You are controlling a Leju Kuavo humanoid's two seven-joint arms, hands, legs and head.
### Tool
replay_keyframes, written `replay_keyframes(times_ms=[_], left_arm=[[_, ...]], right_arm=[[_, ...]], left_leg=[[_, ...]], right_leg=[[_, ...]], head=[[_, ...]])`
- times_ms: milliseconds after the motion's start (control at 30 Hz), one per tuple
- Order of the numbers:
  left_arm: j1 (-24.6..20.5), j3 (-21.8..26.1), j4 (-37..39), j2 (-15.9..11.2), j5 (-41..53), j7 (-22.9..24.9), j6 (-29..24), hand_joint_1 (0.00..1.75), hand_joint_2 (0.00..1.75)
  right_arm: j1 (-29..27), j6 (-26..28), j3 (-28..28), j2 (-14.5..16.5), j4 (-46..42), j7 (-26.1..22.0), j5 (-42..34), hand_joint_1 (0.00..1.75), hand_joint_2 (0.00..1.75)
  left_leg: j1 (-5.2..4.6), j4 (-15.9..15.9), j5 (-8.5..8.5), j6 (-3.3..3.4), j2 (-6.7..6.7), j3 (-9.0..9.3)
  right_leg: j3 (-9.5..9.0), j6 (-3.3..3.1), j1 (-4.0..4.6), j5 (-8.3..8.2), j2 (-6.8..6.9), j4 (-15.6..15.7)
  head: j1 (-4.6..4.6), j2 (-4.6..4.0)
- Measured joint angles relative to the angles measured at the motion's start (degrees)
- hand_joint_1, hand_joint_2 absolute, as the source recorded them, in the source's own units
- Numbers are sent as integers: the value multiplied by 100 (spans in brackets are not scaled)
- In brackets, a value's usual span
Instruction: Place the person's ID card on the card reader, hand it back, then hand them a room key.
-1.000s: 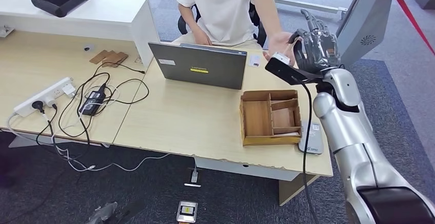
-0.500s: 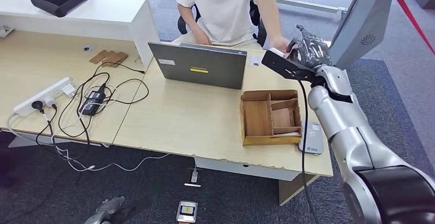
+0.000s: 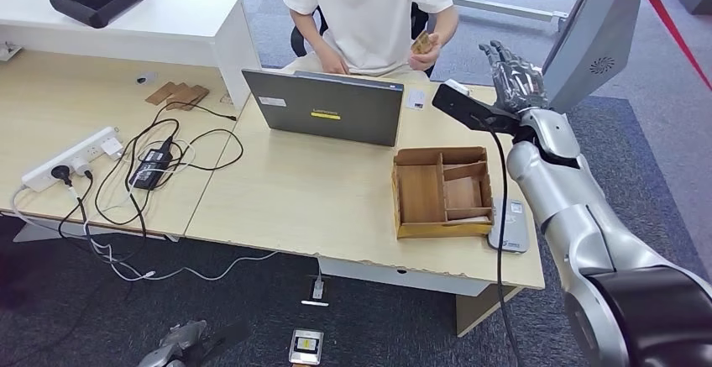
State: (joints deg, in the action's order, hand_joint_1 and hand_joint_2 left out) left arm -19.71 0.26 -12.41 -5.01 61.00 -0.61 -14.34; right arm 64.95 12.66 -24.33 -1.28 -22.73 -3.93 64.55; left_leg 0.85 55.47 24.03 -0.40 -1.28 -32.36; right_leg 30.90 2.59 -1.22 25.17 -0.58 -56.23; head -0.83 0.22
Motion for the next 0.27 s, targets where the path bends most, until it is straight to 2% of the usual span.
replay_keyframes(times_ms=[267], left_arm=[[33, -24, 2, -19, -179, -1, -42, 0, 0]], right_arm=[[58, 837, 7, 19, -11, -654, -474, 0, 175]], left_leg=[[0, 0, 0, 0, 0, 0]], right_leg=[[-1, 0, 0, 0, 0, 0]], head=[[0, 0]])
